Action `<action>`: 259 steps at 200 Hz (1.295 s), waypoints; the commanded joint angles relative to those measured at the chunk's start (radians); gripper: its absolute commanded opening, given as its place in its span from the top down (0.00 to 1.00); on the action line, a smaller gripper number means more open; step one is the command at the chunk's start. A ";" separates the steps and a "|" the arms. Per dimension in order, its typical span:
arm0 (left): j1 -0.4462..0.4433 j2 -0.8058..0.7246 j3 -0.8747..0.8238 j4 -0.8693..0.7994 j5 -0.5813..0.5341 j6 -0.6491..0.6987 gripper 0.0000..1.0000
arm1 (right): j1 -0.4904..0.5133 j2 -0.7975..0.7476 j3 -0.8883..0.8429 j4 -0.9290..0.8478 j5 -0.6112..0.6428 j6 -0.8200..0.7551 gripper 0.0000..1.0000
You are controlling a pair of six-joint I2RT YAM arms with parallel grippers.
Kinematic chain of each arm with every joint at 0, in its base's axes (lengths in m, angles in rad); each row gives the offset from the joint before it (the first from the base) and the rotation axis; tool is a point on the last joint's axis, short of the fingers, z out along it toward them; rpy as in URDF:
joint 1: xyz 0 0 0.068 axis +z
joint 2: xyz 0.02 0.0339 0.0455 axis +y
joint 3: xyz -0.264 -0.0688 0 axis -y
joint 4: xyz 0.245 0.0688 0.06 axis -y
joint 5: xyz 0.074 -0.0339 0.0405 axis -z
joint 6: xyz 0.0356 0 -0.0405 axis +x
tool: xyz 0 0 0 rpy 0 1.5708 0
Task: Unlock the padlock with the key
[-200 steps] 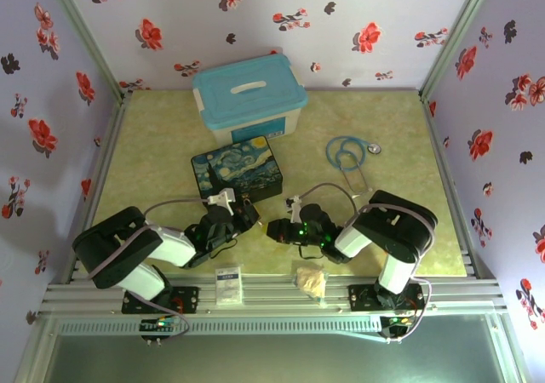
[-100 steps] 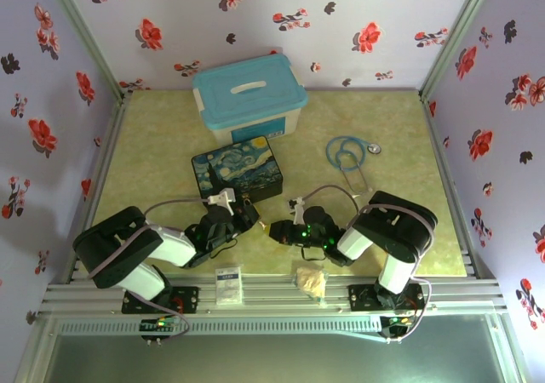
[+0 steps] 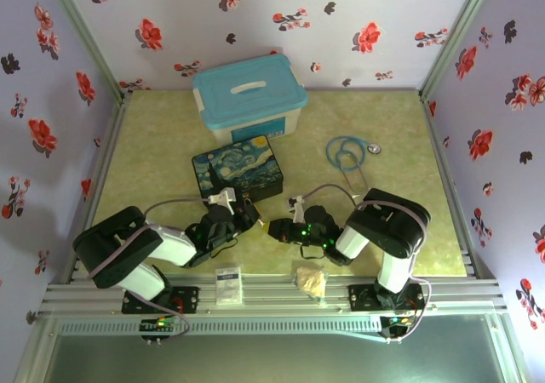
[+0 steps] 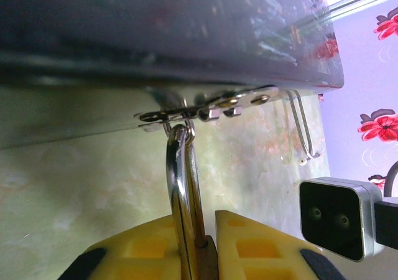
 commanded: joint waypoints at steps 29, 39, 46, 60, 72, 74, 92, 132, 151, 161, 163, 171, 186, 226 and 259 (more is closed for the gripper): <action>-0.007 -0.005 0.005 -0.002 0.120 -0.077 0.91 | -0.050 0.044 0.030 0.145 -0.034 0.057 1.00; -0.007 -0.013 0.006 -0.011 0.123 -0.073 0.91 | -0.063 0.030 0.031 0.145 -0.047 0.062 1.00; -0.007 -0.020 0.006 -0.025 0.125 -0.068 0.91 | -0.073 0.020 0.032 0.145 -0.059 0.070 1.00; -0.007 -0.035 0.015 -0.065 0.126 -0.051 0.91 | -0.092 0.008 0.040 0.143 -0.094 0.090 1.00; -0.007 -0.048 0.017 -0.090 0.127 -0.039 0.91 | -0.097 0.013 0.055 0.136 -0.123 0.114 1.00; -0.007 -0.051 0.019 -0.093 0.127 -0.038 0.91 | -0.097 0.016 0.058 0.138 -0.126 0.118 1.00; -0.007 -0.067 0.026 -0.104 0.126 -0.030 0.91 | -0.091 0.044 0.076 0.145 -0.137 0.163 1.00; -0.007 -0.086 0.034 -0.112 0.090 -0.038 0.92 | -0.060 0.026 0.066 0.145 -0.054 0.222 1.00; -0.007 -0.099 0.038 -0.113 0.066 -0.058 0.92 | -0.022 0.030 0.057 0.145 0.032 0.257 1.00; -0.008 -0.100 0.044 -0.113 0.055 -0.071 0.92 | 0.000 0.038 0.056 0.147 0.083 0.283 1.00; -0.009 -0.102 0.046 -0.114 0.053 -0.073 0.92 | 0.004 0.040 0.056 0.146 0.092 0.290 1.00; -0.008 -0.106 0.052 -0.115 0.045 -0.077 0.92 | 0.022 0.042 0.052 0.146 0.139 0.311 1.00; -0.010 -0.120 0.059 -0.138 0.025 -0.084 0.92 | 0.055 0.037 0.041 0.146 0.233 0.344 1.00; -0.010 -0.143 0.095 -0.196 -0.012 -0.071 0.92 | 0.112 0.011 -0.010 0.145 0.405 0.369 1.00; -0.010 -0.120 0.090 -0.130 -0.020 -0.101 0.92 | 0.151 0.042 0.005 0.146 0.460 0.391 1.00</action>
